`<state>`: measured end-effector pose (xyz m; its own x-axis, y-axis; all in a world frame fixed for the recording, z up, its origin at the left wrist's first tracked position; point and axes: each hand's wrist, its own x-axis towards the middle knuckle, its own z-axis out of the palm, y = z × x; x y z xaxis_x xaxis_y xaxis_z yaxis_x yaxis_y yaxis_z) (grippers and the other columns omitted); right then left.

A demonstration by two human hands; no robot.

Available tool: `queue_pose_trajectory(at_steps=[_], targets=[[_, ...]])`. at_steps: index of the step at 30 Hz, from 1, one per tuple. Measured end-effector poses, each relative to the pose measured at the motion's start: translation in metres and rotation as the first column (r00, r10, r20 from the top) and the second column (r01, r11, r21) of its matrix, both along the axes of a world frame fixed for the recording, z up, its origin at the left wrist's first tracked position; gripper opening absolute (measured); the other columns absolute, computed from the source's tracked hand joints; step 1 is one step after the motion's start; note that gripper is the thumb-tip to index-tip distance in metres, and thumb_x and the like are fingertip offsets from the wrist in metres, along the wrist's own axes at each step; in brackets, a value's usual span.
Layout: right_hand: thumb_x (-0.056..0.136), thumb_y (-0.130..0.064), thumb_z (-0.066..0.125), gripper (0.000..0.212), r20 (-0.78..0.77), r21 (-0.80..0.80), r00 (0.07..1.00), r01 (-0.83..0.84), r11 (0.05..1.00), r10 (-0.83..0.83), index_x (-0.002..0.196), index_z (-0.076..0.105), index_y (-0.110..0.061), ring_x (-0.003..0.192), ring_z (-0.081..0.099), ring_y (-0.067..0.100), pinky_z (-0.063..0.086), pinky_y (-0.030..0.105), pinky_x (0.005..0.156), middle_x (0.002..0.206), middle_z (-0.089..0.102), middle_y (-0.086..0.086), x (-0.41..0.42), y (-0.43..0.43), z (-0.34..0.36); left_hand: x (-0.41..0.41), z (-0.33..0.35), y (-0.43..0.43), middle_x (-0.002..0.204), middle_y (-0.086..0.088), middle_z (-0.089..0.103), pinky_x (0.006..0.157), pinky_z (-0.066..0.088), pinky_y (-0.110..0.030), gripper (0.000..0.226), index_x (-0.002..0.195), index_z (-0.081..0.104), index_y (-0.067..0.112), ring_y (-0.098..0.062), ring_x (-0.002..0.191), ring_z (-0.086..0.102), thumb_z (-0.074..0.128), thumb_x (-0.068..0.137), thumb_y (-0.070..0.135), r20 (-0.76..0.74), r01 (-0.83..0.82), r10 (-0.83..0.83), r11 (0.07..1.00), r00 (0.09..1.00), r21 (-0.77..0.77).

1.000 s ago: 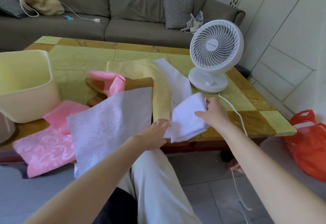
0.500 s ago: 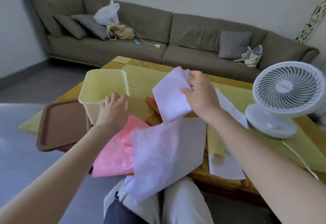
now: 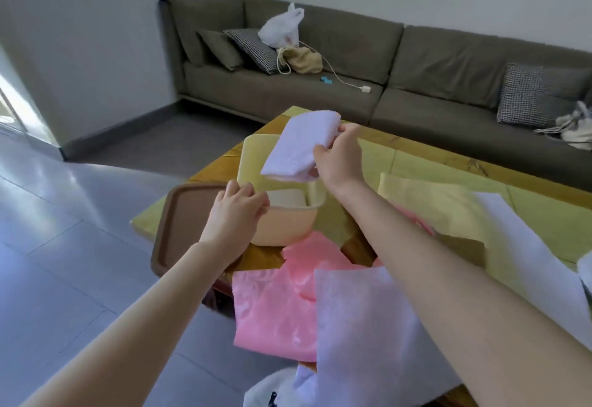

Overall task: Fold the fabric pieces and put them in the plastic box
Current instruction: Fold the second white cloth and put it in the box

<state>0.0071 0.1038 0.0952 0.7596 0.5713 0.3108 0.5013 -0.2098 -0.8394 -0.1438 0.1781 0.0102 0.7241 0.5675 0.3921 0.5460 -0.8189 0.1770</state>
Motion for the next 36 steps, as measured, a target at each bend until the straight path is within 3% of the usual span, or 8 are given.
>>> queue_pose_trajectory(at_steps=[8,13,16,20,26,28,30,36], targets=[[0.085,-0.009,0.06,0.05,-0.339,-0.108,0.918,0.18,0.978,-0.206,0.124,0.032,0.005,0.098,0.061,0.027,0.052,0.029,0.081,0.119,0.057,0.015,-0.002,0.039,-0.053,0.011,-0.004,-0.006,0.095,-0.002,0.06,0.083,0.034,-0.033,0.016,0.101,0.067,0.018,-0.026,0.097,0.046,0.054,0.092,0.024,0.063,0.085,-0.085,0.996,0.994,0.01],[0.076,0.008,0.065,0.033,-0.499,-0.371,0.857,-0.079,0.925,-0.127,0.109,0.06,0.008,0.085,0.071,0.021,0.056,0.025,0.079,0.097,0.07,0.016,0.008,0.039,-0.06,0.01,-0.005,-0.006,0.092,-0.002,0.059,0.079,0.036,-0.032,0.017,0.1,0.067,0.02,-0.025,0.094,0.045,0.052,0.094,0.025,0.073,0.083,-0.084,0.997,0.994,0.005],[0.085,0.004,0.052,0.02,-0.298,-0.463,0.953,-0.089,0.882,-0.06,0.104,0.06,0.003,0.071,0.07,0.02,0.056,0.025,0.061,0.09,0.067,0.015,0.006,0.03,-0.05,0.01,-0.006,-0.006,0.098,0.002,0.058,0.081,0.033,-0.028,0.019,0.104,0.065,0.024,-0.021,0.097,0.042,0.048,0.096,0.028,0.059,0.076,-0.075,0.997,0.995,0.0],[0.091,0.001,0.036,0.044,0.286,-0.658,0.935,0.031,0.752,0.212,0.132,0.047,-0.011,0.124,0.041,0.029,0.038,0.036,0.097,0.137,0.044,0.011,0.004,0.005,-0.044,0.011,-0.005,-0.008,0.101,0.003,0.058,0.083,0.031,-0.027,0.021,0.106,0.065,0.026,-0.02,0.099,0.041,0.046,0.097,0.028,0.058,0.06,-0.059,0.998,0.997,-0.017],[0.094,0.0,0.034,0.036,0.239,-0.883,0.866,0.007,0.469,0.439,0.119,0.057,-0.011,0.133,0.033,0.029,0.025,0.033,0.106,0.137,0.047,0.015,-0.003,-0.016,-0.04,0.012,-0.003,-0.011,0.103,0.004,0.057,0.086,0.033,-0.028,0.023,0.109,0.063,0.027,-0.019,0.103,0.041,0.044,0.097,0.03,0.022,0.031,-0.03,0.999,0.999,-0.034],[0.091,0.004,0.033,0.034,0.166,-0.915,0.875,-0.036,0.402,0.455,0.107,0.06,-0.008,0.119,0.042,0.031,0.03,0.036,0.099,0.113,0.057,0.012,-0.002,-0.014,-0.042,0.012,-0.003,-0.011,0.102,0.003,0.057,0.086,0.034,-0.029,0.022,0.109,0.064,0.026,-0.02,0.103,0.041,0.046,0.097,0.029,0.031,0.027,-0.026,0.999,0.999,-0.041],[0.09,0.006,0.031,0.033,0.141,-0.905,0.875,-0.076,0.419,0.463,0.105,0.057,-0.007,0.111,0.044,0.031,0.034,0.033,0.09,0.104,0.055,0.014,0.003,-0.015,-0.046,0.013,-0.004,-0.012,0.101,0.002,0.058,0.086,0.035,-0.029,0.022,0.109,0.064,0.025,-0.02,0.102,0.041,0.046,0.097,0.029,0.031,0.02,-0.019,0.999,0.999,-0.033],[0.085,0.012,0.033,0.061,0.239,-0.698,0.864,-0.164,0.697,0.444,0.14,0.037,-0.014,0.129,0.038,0.028,0.037,0.039,0.103,0.14,0.04,0.009,0.009,-0.035,-0.061,0.014,-0.003,-0.012,0.103,0.003,0.057,0.086,0.035,-0.031,0.022,0.109,0.063,0.026,-0.02,0.104,0.041,0.045,0.097,0.028,0.009,-0.019,0.019,1.0,1.0,-0.02]])
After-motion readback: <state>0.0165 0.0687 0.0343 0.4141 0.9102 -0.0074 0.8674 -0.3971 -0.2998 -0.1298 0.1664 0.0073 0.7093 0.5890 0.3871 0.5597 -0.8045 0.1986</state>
